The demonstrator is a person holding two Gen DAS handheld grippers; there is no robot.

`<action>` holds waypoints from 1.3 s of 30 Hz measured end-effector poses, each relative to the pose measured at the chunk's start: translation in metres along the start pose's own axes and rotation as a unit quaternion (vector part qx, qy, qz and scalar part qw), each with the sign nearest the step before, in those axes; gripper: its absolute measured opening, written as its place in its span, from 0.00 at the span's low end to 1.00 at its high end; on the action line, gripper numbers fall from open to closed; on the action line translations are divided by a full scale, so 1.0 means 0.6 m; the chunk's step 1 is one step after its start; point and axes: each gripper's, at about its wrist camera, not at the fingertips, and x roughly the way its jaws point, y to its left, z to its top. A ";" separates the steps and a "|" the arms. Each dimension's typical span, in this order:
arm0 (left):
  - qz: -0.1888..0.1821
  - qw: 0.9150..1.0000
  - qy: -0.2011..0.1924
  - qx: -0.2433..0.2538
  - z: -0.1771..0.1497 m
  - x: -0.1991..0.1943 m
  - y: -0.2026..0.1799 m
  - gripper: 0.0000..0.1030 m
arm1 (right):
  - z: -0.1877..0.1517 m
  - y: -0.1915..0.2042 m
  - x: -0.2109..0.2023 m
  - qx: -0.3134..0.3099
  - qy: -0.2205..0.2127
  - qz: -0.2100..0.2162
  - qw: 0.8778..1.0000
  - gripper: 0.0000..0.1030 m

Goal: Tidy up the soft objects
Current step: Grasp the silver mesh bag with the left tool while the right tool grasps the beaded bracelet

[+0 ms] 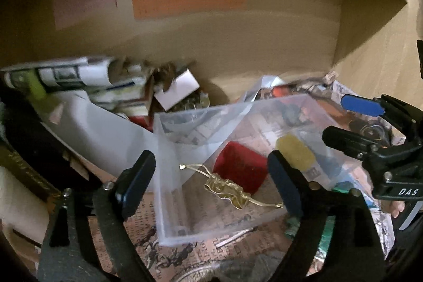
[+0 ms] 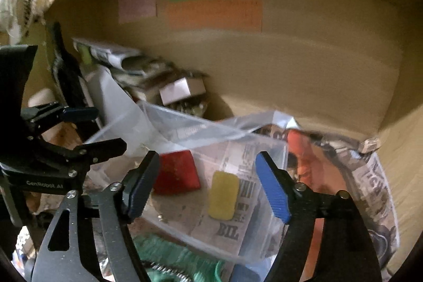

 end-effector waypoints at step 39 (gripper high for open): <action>-0.056 0.995 0.064 -0.050 -0.181 -0.032 -0.044 0.94 | -0.127 0.042 -0.015 0.031 0.060 0.061 0.996 0.57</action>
